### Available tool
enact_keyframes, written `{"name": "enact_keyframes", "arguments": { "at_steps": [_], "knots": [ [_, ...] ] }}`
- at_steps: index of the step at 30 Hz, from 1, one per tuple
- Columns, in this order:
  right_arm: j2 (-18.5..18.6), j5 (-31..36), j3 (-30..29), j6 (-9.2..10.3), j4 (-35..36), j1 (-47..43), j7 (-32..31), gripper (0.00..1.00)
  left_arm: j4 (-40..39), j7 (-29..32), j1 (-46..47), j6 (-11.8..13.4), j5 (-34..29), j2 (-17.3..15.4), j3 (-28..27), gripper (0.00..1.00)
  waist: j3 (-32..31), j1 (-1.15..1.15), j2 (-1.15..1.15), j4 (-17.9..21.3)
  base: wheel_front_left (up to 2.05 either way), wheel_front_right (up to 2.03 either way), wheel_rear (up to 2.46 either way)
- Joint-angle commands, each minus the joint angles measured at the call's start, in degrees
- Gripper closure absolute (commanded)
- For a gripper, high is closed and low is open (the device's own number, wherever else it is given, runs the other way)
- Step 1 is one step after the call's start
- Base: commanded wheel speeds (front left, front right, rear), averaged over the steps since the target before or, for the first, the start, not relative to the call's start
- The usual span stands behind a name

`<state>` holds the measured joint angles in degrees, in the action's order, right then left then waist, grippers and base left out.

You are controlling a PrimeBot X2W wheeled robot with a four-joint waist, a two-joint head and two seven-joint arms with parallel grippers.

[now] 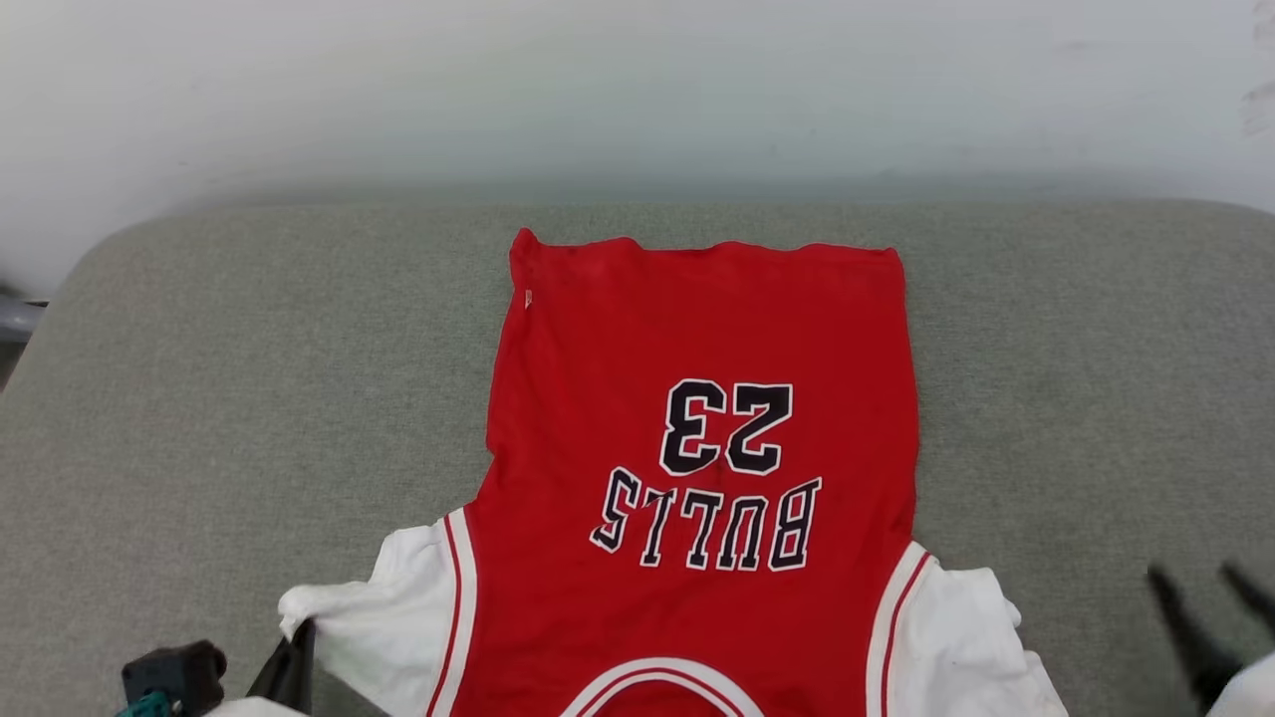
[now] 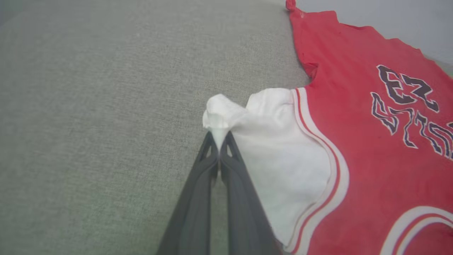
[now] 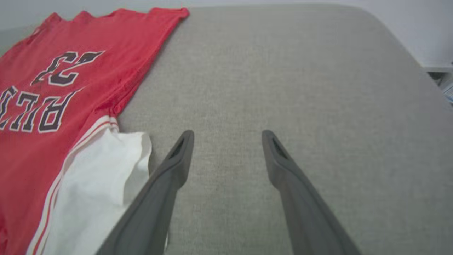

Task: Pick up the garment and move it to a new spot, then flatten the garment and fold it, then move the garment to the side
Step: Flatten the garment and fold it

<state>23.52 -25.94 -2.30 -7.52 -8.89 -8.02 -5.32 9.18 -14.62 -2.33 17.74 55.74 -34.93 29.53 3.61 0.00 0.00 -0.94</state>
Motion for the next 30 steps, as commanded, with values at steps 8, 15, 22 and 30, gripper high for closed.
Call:
{"name": "enact_keyframes", "arguments": {
  "at_steps": [8,15,22,30],
  "knots": [
    [6.92,-0.36,-4.92,0.05,8.69,15.89,-4.88,0.00,-6.55,-0.07,4.44,2.53,-3.85,0.61,1.27,1.00,5.65,0.00,0.00,-2.93,0.00,0.00,0.00],
    [12.83,-3.84,1.39,0.06,7.88,35.34,-18.31,0.00,-10.25,-0.21,9.37,2.65,-6.81,1.59,1.93,1.00,13.23,0.00,0.00,-6.48,0.00,0.00,0.00],
    [14.61,-9.14,9.44,0.05,-1.54,53.82,-42.50,0.00,-11.78,-0.38,14.67,1.91,-9.74,3.97,2.47,1.00,20.65,0.00,0.00,-10.28,0.00,0.00,0.00],
    [13.30,-6.53,14.35,0.05,-10.86,67.61,-53.75,0.00,-12.01,-0.60,18.33,0.13,-11.97,6.95,2.25,1.00,27.51,0.00,0.00,-13.49,0.00,0.00,0.00]
  ]
}}
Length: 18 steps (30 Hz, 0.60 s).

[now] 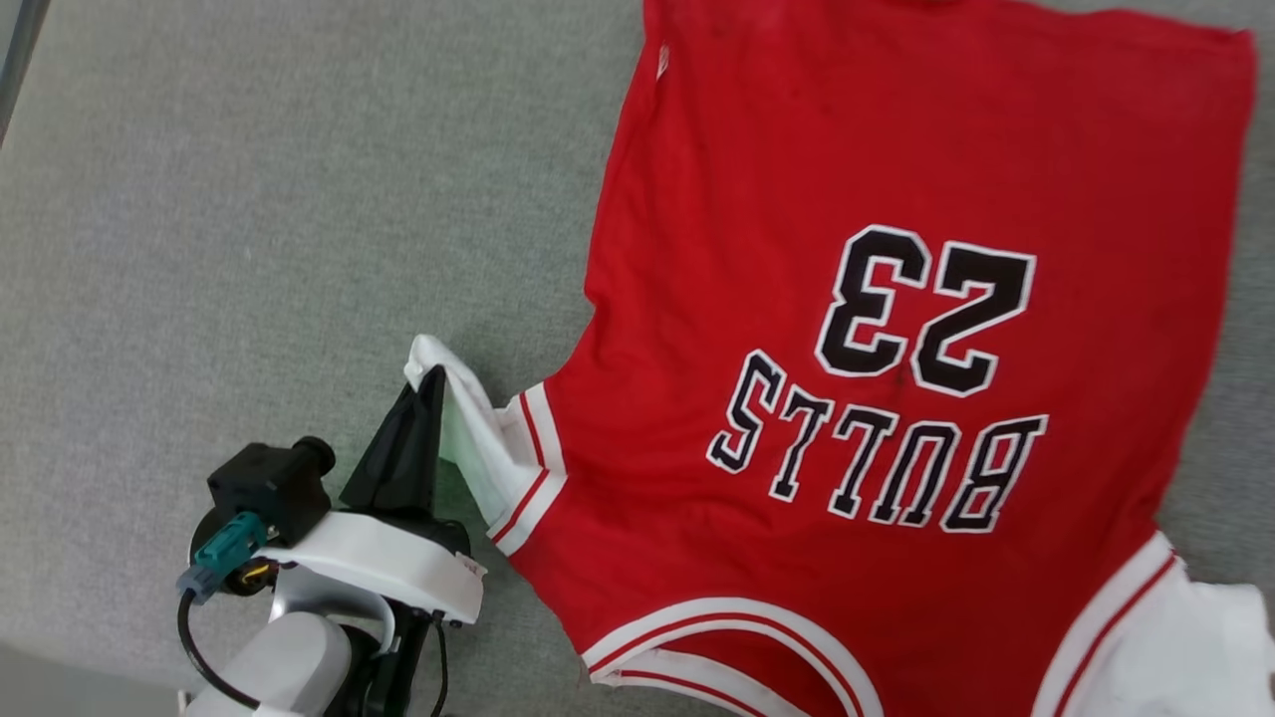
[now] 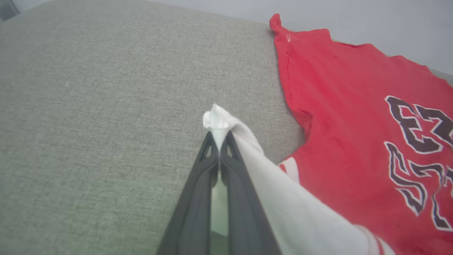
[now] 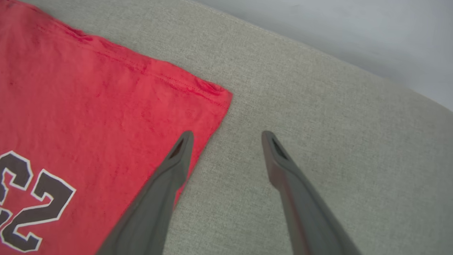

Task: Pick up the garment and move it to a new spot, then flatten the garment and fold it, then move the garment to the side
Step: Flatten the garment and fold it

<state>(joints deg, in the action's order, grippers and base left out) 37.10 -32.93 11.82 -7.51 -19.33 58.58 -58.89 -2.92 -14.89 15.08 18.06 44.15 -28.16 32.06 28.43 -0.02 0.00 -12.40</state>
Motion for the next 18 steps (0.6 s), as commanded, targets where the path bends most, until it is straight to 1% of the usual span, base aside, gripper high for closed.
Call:
{"name": "enact_keyframes", "arguments": {
  "at_steps": [1,6,11,15,16,17,18],
  "knots": [
    [-0.69,1.07,0.68,0.04,-1.67,2.02,-0.49,0.00,0.38,-0.33,1.12,-0.28,-0.75,0.40,-0.37,1.00,3.26,0.02,0.00,-2.26,0.00,0.00,0.00],
    [-3.75,3.21,1.17,0.04,-7.50,5.04,0.93,0.00,0.84,-0.39,1.94,-1.17,-1.93,1.48,-0.98,1.00,5.51,0.02,0.00,-2.95,0.00,0.00,0.00],
    [-5.46,4.39,4.14,0.04,-13.16,1.92,2.14,0.00,1.07,-0.30,1.73,-1.87,-3.20,2.48,-2.08,1.00,6.18,0.02,0.00,-3.22,0.00,0.00,0.00],
    [-4.82,3.75,6.49,0.02,-16.29,-0.88,2.37,0.00,1.44,-0.30,0.80,-2.24,-3.73,2.87,-2.94,1.00,5.95,0.02,0.00,-3.27,0.00,0.00,0.00],
    [-4.44,3.56,6.65,0.02,-16.59,-0.90,3.01,0.70,1.55,-0.31,0.70,-2.27,-3.77,2.96,-3.23,1.00,5.79,0.02,0.00,-3.24,0.00,0.00,0.00],
    [-4.01,3.55,6.85,0.03,-16.72,-0.70,3.84,1.00,1.73,-0.31,0.63,-2.27,-3.94,2.97,-3.51,1.00,5.62,0.02,0.00,-3.15,0.00,0.00,0.00],
    [-3.23,3.22,7.06,0.05,-16.68,0.04,5.85,1.00,2.02,-0.32,0.40,-2.41,-4.22,3.04,-4.09,1.00,4.99,0.02,0.00,-2.84,0.00,0.00,0.00]
  ]
}}
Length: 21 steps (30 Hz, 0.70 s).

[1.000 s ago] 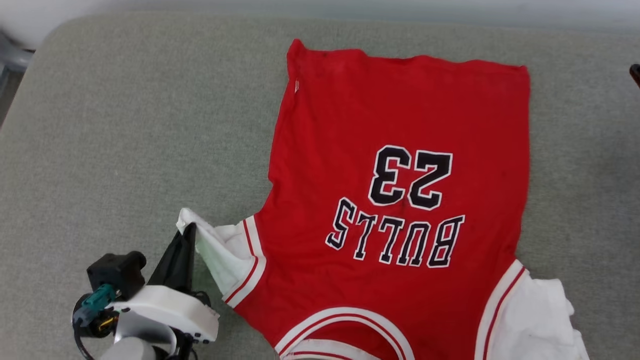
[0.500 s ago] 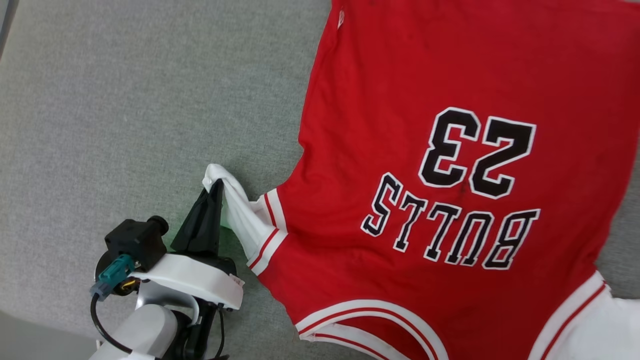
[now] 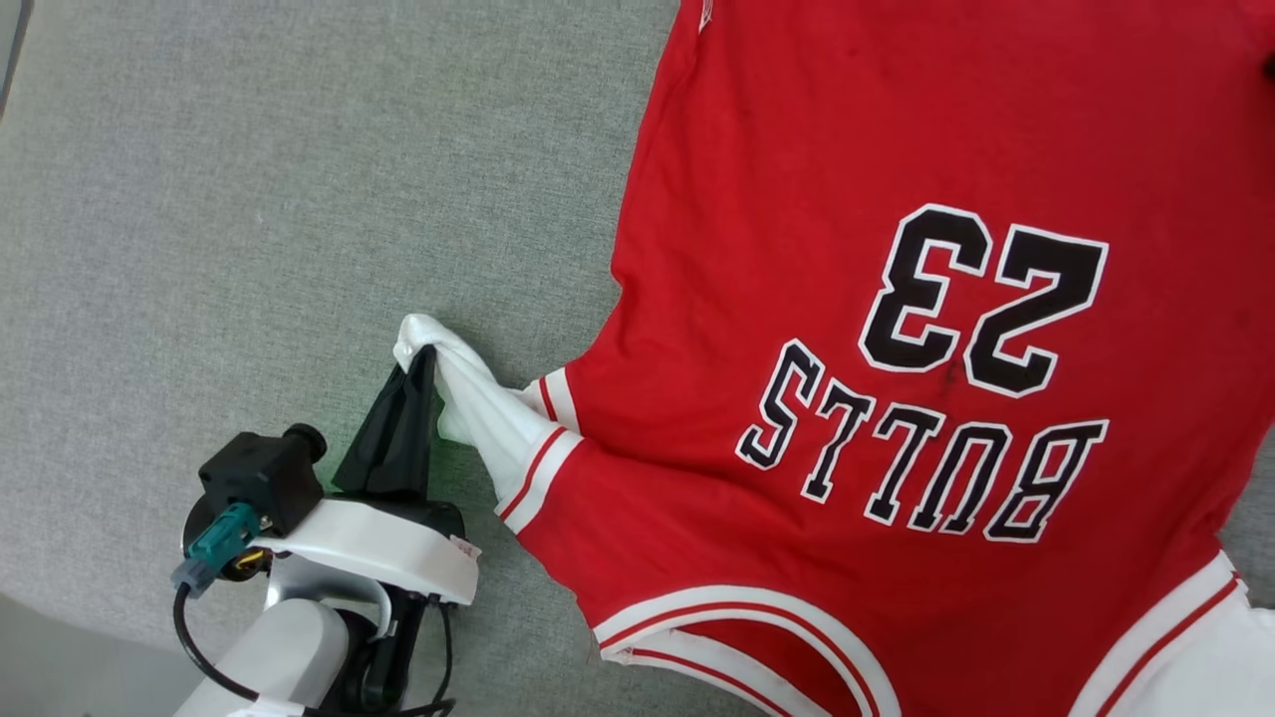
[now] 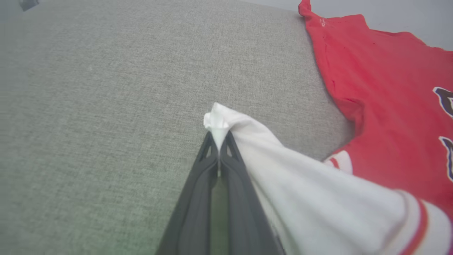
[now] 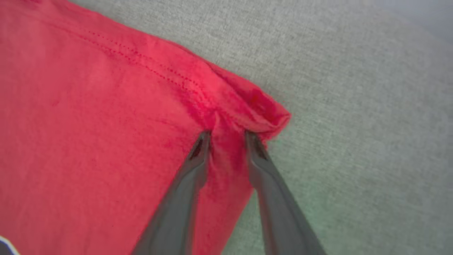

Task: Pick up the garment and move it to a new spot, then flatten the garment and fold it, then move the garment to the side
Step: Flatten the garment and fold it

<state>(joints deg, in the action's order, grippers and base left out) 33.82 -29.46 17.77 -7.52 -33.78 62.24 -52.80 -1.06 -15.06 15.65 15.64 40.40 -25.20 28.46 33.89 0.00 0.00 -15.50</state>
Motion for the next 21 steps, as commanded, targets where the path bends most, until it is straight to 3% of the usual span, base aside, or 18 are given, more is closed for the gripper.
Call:
{"name": "enact_keyframes", "arguments": {
  "at_steps": [1,10,15,21],
  "knots": [
    [0.22,-0.61,0.99,0.06,-2.03,-3.18,1.00,1.00,0.28,-0.15,-0.45,-0.07,-0.52,0.10,-0.66,1.00,-0.87,0.00,0.00,0.45,0.00,0.00,0.00],
    [4.40,-6.23,5.97,0.07,3.41,-4.31,12.50,1.00,1.56,-0.15,-3.63,-0.24,-0.98,-0.45,-2.61,1.00,-7.59,0.00,0.00,3.59,0.00,0.00,0.00],
    [8.26,-9.77,8.74,0.07,8.33,-8.96,16.94,1.00,1.90,-0.13,-5.26,0.13,-0.69,-1.19,-3.28,1.00,-11.30,0.00,0.00,5.52,0.00,0.00,0.00],
    [14.65,-14.81,8.71,0.06,17.04,-21.58,22.15,1.00,1.70,0.46,-8.85,1.18,0.15,-3.02,-4.21,1.00,-16.58,0.00,0.00,9.47,0.00,0.00,0.00]
  ]
}}
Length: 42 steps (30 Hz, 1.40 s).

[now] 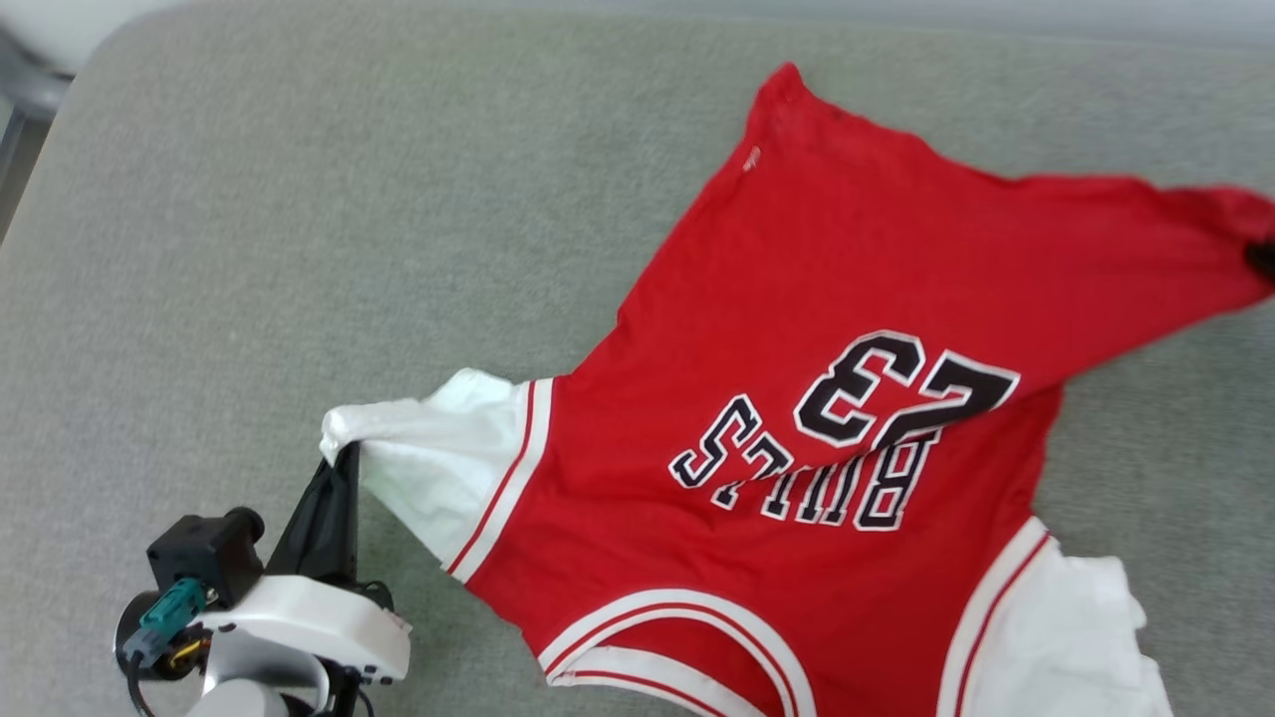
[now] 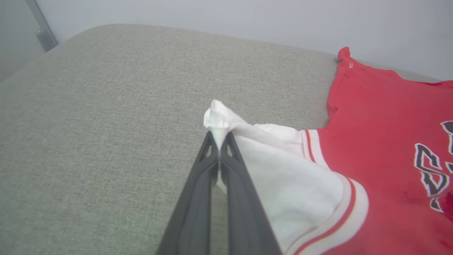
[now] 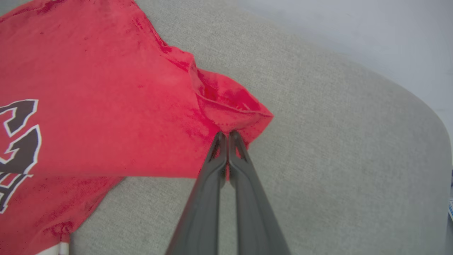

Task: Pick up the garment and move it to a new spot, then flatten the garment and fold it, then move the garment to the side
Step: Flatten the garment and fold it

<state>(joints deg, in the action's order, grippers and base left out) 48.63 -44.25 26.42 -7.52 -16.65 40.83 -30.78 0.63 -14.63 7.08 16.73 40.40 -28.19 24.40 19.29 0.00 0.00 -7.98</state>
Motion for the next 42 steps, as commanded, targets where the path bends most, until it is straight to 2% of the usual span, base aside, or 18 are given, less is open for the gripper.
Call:
{"name": "enact_keyframes", "arguments": {
  "at_steps": [1,6,10,11,14,19,23,29,31,32,33,34,42],
  "knots": [
    [0.58,-0.40,-0.33,0.06,0.89,-2.36,0.67,1.00,-0.07,0.08,-0.87,0.39,0.19,-0.28,-0.25,1.00,-2.61,0.00,0.00,2.48,0.00,0.00,0.00],
    [1.51,-1.39,-3.79,0.06,4.60,-13.51,3.25,1.00,-0.20,0.30,-3.56,1.07,1.04,-1.28,-0.92,1.00,-5.92,0.00,0.00,4.82,0.00,0.00,0.00],
    [0.15,-1.02,-8.94,0.07,7.34,-25.83,4.50,1.00,-0.47,0.52,-5.81,1.72,1.63,-1.73,-1.29,1.00,-8.36,0.00,0.00,6.49,0.00,0.00,0.00],
    [0.15,-1.02,-8.94,0.07,7.34,-25.83,4.50,1.00,-0.47,0.52,-5.81,1.72,1.63,-1.73,-1.29,1.00,-8.36,0.00,0.00,6.49,0.00,0.00,0.00],
    [-1.34,-0.92,-13.08,0.07,9.06,-33.38,4.31,1.00,-0.66,0.59,-6.63,1.94,1.86,-2.00,-1.35,1.00,-9.44,0.00,0.00,6.98,0.00,0.00,0.00],
    [-6.02,-0.05,-20.92,0.07,10.39,-44.88,3.54,1.00,-1.00,0.66,-7.43,2.06,2.05,-2.30,-1.31,1.00,-10.31,0.00,0.00,7.09,0.00,0.00,0.00],
    [-11.14,1.61,-24.73,0.06,11.26,-52.34,2.21,1.00,-1.23,0.76,-7.28,2.04,1.86,-2.14,-0.86,1.00,-10.22,0.00,0.00,6.68,0.00,0.00,0.00],
    [-16.61,3.72,-26.83,0.07,11.36,-58.00,-0.13,1.00,-0.97,0.93,-6.37,1.87,1.80,-1.75,-0.24,1.00,-10.03,0.00,0.00,6.25,0.00,0.00,0.00],
    [-17.83,4.77,-28.02,0.06,12.37,-57.53,1.23,1.00,-0.94,0.86,-6.47,2.03,1.86,-1.72,-0.35,1.00,-9.94,0.00,0.00,6.45,0.00,0.00,0.00],
    [-18.08,5.39,-28.73,0.06,12.81,-56.89,1.68,0.75,-0.98,0.81,-6.52,2.13,1.83,-1.67,-0.38,1.00,-9.91,0.00,0.00,6.55,0.00,0.00,0.00],
    [-18.09,6.06,-29.18,0.06,13.50,-56.18,2.21,0.15,-1.00,0.77,-6.56,2.19,1.78,-1.63,-0.34,1.00,-9.91,0.00,0.00,6.62,0.00,0.00,0.00],
    [-18.20,6.60,-29.80,0.06,14.39,-55.28,2.82,0.00,-1.05,0.75,-6.59,2.22,1.72,-1.61,-0.26,1.00,-9.92,0.00,0.00,6.68,0.00,0.00,0.00],
    [-16.99,9.37,-33.99,0.04,23.04,-46.96,6.56,0.00,-1.90,0.95,-5.39,2.54,0.95,-1.69,0.26,1.00,-9.36,0.00,0.00,6.18,0.00,0.00,0.00]
  ]
}}
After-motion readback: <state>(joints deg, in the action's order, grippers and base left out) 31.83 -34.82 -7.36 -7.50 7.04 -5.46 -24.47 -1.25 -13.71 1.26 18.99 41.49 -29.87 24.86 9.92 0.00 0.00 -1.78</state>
